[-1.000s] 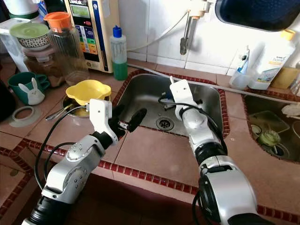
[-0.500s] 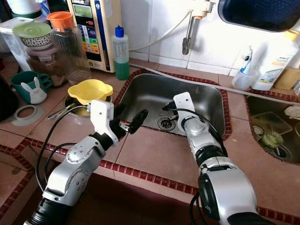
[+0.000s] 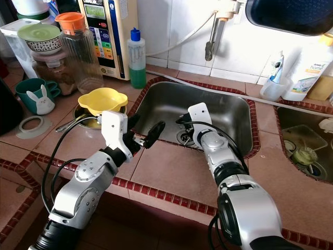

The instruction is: Kitchen organization

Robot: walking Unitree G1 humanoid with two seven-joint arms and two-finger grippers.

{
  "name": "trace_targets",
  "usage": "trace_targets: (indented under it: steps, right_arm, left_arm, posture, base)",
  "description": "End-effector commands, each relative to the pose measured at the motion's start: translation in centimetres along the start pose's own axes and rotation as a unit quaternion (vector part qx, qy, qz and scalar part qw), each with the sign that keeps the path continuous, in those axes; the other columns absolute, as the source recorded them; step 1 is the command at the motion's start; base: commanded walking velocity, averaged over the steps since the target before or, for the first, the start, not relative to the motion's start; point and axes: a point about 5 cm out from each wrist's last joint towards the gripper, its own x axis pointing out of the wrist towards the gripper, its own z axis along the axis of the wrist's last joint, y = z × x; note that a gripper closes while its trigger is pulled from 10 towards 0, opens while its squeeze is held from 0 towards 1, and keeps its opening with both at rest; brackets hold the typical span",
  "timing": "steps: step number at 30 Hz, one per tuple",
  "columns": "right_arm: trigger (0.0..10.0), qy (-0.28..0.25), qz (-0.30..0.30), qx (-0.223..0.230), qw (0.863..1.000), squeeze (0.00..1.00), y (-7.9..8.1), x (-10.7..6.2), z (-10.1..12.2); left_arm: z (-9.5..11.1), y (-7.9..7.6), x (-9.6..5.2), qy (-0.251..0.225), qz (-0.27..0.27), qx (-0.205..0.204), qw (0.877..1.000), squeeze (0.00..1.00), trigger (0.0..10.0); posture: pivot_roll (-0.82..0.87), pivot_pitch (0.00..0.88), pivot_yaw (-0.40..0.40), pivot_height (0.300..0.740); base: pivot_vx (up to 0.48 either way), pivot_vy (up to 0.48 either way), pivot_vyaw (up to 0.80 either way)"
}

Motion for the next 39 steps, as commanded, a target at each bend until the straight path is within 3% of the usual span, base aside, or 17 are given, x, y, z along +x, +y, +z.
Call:
trace_targets:
  steps: [1,6,12,15,18,23,27,30,35,36,37,39]
  right_arm:
    - [10.0,-0.006,-0.001,0.007,1.000,1.00,-0.4,-0.1,0.1]
    - [10.0,-0.039,0.001,0.016,0.999,1.00,-0.5,-0.1,0.9]
    - [10.0,-0.118,0.046,0.049,0.991,1.00,0.5,-0.6,2.7]
    - [10.0,-0.156,0.091,0.059,0.982,1.00,1.7,-1.5,3.3]
    - [10.0,-0.197,0.139,0.062,0.968,1.00,3.3,-4.1,3.5]
    - [10.0,-0.202,0.154,0.065,0.965,1.00,3.8,-5.2,3.2]
    - [10.0,-0.199,0.163,0.064,0.964,1.00,4.1,-7.2,2.4]
    - [10.0,-0.180,0.166,0.070,0.967,1.00,4.3,-8.8,2.1]
    - [10.0,-0.164,0.174,0.070,0.969,0.97,4.6,-9.9,1.8]
    - [10.0,-0.161,0.176,0.072,0.968,0.54,4.7,-10.1,1.8]
    - [10.0,-0.159,0.178,0.075,0.968,0.00,4.8,-10.1,1.8]
    - [10.0,-0.152,0.179,0.076,0.969,0.00,4.9,-10.3,1.8]
  left_arm:
    - [0.3,-0.2,0.1,-0.006,-0.005,0.005,1.000,0.00,10.0]
    - [0.7,0.0,0.3,-0.018,0.005,0.023,1.000,0.00,10.0]
    - [2.5,2.6,0.9,-0.051,0.077,0.062,0.994,0.00,10.0]
    - [3.0,4.2,1.1,-0.054,0.107,0.074,0.990,0.00,10.0]
    - [3.7,6.0,1.3,-0.054,0.145,0.081,0.985,0.00,10.0]
    - [4.0,6.5,1.4,-0.056,0.156,0.089,0.982,0.00,10.0]
    - [4.1,7.4,1.1,-0.058,0.195,0.102,0.974,0.00,10.0]
    - [3.7,8.1,0.5,-0.061,0.226,0.093,0.968,0.00,10.0]
    - [2.5,8.2,-0.8,-0.050,0.248,0.092,0.963,0.00,10.0]
    - [2.1,8.1,-1.1,-0.044,0.249,0.094,0.963,0.00,10.0]
    - [1.7,7.9,-1.7,-0.042,0.253,0.096,0.962,0.00,10.0]
    - [1.6,7.9,-2.1,-0.045,0.258,0.101,0.960,0.00,10.0]
  posture:
    - [0.18,0.000,-0.035,0.740]
    - [0.18,0.000,-0.032,0.740]
    - [0.17,0.000,-0.032,0.740]
    - [0.16,0.000,-0.030,0.740]
    - [0.15,0.000,-0.026,0.740]
    - [0.14,0.000,-0.024,0.740]
    - [0.14,0.000,-0.022,0.740]
    - [0.14,0.000,-0.022,0.740]
    - [0.14,0.000,-0.022,0.740]
    - [0.14,0.000,-0.022,0.740]
    - [0.14,0.000,-0.023,0.740]
    - [0.14,0.000,-0.024,0.740]
  base:
    - [0.000,0.000,0.00]
    - [0.000,0.000,0.00]
    - [0.000,0.000,0.00]
    - [0.000,0.000,0.00]
    - [0.000,0.000,0.00]
    - [0.000,0.000,0.00]
    - [0.000,0.000,0.00]
    - [0.000,0.000,0.00]
    - [0.000,0.000,0.00]
    - [0.000,0.000,0.00]
    - [0.000,0.000,0.00]
    - [0.000,0.000,0.00]
